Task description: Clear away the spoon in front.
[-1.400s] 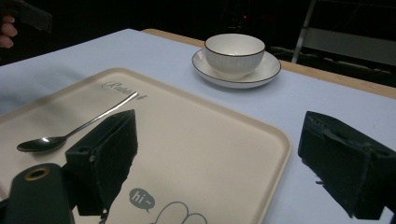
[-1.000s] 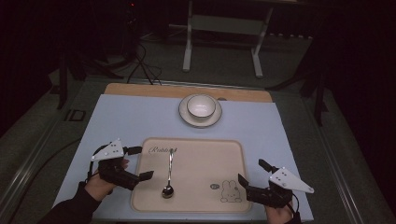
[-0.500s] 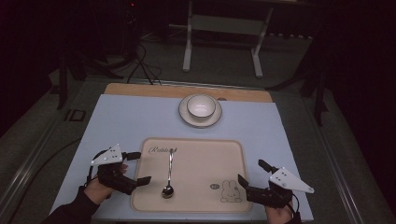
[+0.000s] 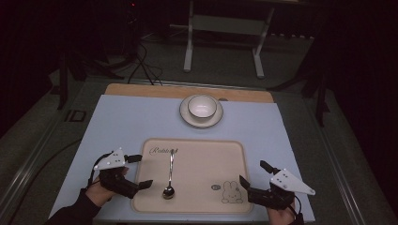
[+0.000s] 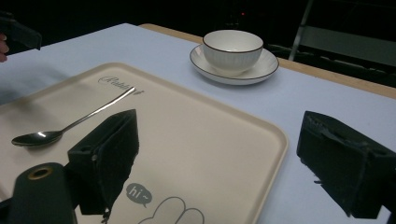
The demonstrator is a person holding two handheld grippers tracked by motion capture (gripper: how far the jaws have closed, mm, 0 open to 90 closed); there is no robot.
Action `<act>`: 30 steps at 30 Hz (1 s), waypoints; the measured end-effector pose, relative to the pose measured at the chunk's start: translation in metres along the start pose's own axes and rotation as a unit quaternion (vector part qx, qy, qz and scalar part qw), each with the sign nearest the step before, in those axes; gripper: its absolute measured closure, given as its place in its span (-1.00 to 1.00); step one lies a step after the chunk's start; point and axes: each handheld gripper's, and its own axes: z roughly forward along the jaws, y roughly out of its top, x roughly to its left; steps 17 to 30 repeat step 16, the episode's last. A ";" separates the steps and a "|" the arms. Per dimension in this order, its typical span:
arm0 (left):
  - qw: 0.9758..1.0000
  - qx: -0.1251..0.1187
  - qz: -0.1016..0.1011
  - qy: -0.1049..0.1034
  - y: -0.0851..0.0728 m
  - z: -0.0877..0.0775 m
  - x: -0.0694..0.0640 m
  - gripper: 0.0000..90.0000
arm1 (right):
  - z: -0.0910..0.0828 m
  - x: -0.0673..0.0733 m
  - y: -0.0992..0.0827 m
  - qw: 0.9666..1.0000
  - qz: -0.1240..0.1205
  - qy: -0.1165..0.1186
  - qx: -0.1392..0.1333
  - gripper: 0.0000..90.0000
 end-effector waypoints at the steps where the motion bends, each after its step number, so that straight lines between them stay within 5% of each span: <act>1: 1.000 0.000 -0.004 0.000 -0.001 0.000 0.001 -1.00 | 0.000 0.000 0.000 1.000 0.000 -0.001 0.000 -0.72; 30: 1.000 0.020 0.002 0.021 -0.004 0.003 0.004 -0.99 | -0.002 -0.001 0.000 1.000 0.001 -0.013 -0.005 -0.74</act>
